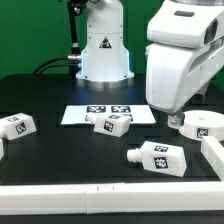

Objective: Assemble stool

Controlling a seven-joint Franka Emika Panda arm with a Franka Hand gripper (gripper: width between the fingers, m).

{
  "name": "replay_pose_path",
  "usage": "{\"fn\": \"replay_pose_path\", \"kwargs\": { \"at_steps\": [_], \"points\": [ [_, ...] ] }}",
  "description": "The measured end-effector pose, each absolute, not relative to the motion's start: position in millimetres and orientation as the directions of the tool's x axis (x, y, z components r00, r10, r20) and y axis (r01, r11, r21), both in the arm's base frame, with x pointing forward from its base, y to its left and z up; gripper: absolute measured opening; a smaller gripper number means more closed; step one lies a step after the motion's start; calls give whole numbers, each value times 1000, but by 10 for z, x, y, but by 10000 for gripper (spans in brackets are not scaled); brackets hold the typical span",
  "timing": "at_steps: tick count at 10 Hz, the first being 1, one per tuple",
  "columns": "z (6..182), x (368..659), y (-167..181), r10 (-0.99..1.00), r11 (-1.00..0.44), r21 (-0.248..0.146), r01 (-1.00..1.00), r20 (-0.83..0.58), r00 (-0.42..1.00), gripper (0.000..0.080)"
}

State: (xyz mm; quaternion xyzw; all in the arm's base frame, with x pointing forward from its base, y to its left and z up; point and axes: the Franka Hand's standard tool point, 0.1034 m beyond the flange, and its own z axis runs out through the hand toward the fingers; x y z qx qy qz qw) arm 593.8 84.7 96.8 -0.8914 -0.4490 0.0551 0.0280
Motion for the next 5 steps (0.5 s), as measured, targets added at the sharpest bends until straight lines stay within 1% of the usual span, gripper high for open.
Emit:
{"fn": "replay_pose_path", "kwargs": {
  "at_steps": [1, 5],
  "points": [
    [971, 5929, 842, 803, -595, -107, 796, -81, 590, 649],
    [962, 5938, 830, 804, -595, -105, 797, -80, 590, 649]
  ]
}}
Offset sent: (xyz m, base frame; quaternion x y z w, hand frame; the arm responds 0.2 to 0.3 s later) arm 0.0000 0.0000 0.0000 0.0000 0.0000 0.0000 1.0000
